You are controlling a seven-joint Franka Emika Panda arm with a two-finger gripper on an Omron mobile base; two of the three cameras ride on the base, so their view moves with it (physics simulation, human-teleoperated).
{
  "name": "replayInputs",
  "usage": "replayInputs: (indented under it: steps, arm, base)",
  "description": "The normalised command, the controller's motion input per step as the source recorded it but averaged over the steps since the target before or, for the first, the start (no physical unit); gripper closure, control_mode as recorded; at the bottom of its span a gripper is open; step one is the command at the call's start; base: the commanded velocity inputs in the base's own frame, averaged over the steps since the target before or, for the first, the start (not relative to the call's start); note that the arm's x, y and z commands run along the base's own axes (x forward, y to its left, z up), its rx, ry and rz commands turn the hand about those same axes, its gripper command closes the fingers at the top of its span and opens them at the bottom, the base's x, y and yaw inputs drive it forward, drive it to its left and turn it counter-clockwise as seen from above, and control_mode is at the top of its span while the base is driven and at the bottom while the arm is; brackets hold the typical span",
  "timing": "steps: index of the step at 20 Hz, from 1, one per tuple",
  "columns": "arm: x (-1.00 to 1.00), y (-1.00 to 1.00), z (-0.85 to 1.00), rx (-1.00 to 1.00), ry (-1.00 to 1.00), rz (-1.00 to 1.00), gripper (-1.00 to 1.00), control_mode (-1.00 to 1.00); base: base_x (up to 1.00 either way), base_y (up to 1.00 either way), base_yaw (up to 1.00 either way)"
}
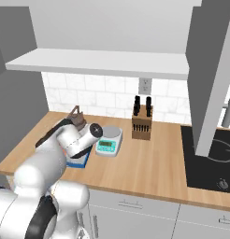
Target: Pick the kettle from the counter and place it on the tray. Then pick the mug from the cabinet and place it on the tray. Then close the cabinet doors.
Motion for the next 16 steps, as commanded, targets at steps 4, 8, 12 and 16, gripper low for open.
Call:
replayInputs:
  steps: [4,8,12,16]
  arm:
    - [-0.39,-0.03,0.64,0.0,0.17,0.0,-1.0,-1.0]
    - [-0.51,0.0,0.57,0.01,0.04,0.05,-1.0,-1.0]
    - [-0.55,0.0,0.5,0.03,-0.03,0.12,-1.0,-1.0]
    - [-0.46,0.0,0.55,0.01,-0.13,0.14,-1.0,-1.0]
  base:
    - [0.0,0.0,0.0]
    - [0.0,0.0,0.0]
    - [0.0,0.0,0.0]
    - [0.0,0.0,0.0]
